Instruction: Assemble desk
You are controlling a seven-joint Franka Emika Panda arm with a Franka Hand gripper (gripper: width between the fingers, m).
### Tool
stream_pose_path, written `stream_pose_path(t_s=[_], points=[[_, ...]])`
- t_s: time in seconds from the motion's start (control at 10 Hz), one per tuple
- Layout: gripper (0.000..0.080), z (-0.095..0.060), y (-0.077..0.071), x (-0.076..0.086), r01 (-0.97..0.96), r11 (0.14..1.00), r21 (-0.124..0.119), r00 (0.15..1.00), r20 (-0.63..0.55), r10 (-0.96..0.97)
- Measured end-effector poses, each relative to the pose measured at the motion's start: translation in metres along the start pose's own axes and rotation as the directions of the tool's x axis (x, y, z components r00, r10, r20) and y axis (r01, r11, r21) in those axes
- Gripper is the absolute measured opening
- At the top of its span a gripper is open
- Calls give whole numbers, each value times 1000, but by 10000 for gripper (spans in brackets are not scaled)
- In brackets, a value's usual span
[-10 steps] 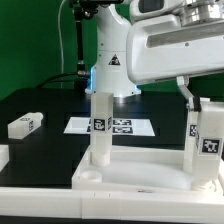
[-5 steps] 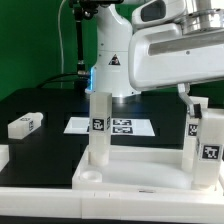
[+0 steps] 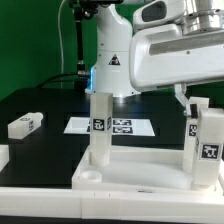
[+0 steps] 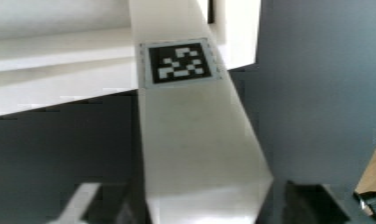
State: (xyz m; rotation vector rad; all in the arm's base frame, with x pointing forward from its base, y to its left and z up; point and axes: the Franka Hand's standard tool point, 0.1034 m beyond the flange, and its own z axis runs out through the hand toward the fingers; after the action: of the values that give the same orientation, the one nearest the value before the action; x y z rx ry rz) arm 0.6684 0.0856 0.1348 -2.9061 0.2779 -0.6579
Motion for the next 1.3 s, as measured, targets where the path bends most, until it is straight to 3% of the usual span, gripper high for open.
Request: stream_pose_path(t_s=[0.1, 0.2, 0.3, 0.7, 1.1, 1.3], points=[[484, 0, 0, 0, 0, 1000, 0, 1000, 0, 0], [609, 0, 0, 0, 0, 1000, 0, 1000, 3, 0], [641, -2, 0, 0, -2, 1000, 1, 1000, 15, 2], [649, -27, -2, 14, -12, 1000, 19, 999, 44, 11], [649, -22, -1, 9, -14, 1000, 17, 997, 80, 13], [649, -20, -1, -6, -3, 1000, -1, 970, 241, 3]])
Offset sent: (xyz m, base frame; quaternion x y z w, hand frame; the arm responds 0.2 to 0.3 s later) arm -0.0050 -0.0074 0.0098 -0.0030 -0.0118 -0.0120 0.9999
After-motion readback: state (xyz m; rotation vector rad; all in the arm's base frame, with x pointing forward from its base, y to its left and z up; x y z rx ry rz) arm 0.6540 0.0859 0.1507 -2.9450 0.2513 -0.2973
